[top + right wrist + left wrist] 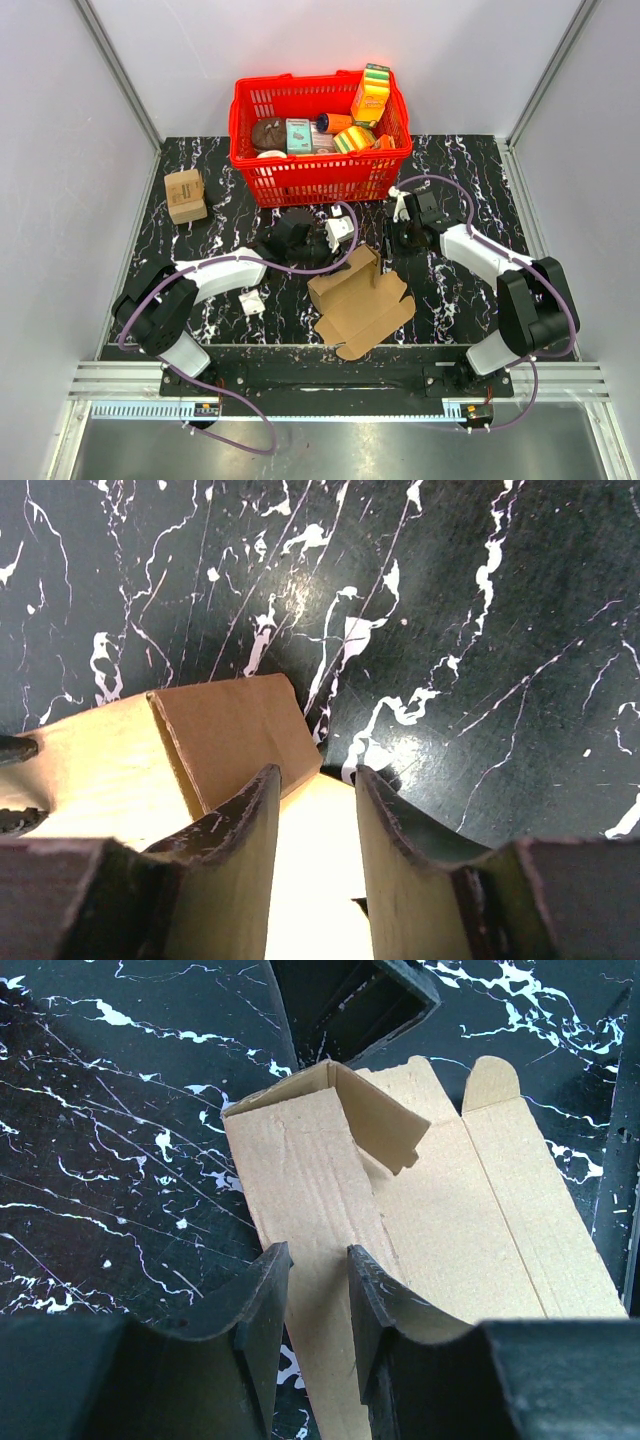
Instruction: Fold the paper box
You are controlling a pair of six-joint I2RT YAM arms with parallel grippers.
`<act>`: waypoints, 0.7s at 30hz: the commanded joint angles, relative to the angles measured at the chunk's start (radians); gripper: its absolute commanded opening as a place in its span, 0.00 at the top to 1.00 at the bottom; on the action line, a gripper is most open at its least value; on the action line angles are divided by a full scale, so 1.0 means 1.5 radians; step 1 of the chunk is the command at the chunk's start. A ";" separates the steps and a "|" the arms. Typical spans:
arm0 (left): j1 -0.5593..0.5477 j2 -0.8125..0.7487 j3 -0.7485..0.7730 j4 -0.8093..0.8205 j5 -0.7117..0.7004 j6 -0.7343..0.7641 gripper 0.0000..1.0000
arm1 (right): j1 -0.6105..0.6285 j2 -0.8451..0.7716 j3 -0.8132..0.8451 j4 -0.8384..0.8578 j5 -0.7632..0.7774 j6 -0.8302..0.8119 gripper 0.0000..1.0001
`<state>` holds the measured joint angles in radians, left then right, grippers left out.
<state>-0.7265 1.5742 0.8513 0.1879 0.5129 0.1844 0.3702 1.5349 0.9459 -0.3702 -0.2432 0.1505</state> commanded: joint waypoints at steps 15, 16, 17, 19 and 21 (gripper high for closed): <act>-0.003 0.016 0.014 -0.021 -0.012 0.008 0.65 | -0.002 0.007 0.003 -0.036 -0.087 -0.033 0.61; -0.003 0.018 0.014 -0.021 -0.012 0.008 0.65 | -0.001 0.007 0.003 -0.033 -0.089 -0.034 0.61; -0.003 0.017 0.013 -0.021 -0.011 0.007 0.65 | -0.001 0.006 0.002 -0.032 -0.090 -0.034 0.62; -0.004 0.017 0.014 -0.021 -0.012 0.008 0.65 | -0.001 0.004 -0.001 -0.025 -0.096 -0.034 0.61; -0.004 0.018 0.014 -0.021 -0.012 0.008 0.65 | -0.001 0.001 -0.005 -0.018 -0.100 -0.034 0.61</act>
<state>-0.7265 1.5753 0.8524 0.1864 0.5117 0.1848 0.3698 1.5387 0.9459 -0.4328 -0.3386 0.1123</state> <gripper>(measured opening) 0.350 0.386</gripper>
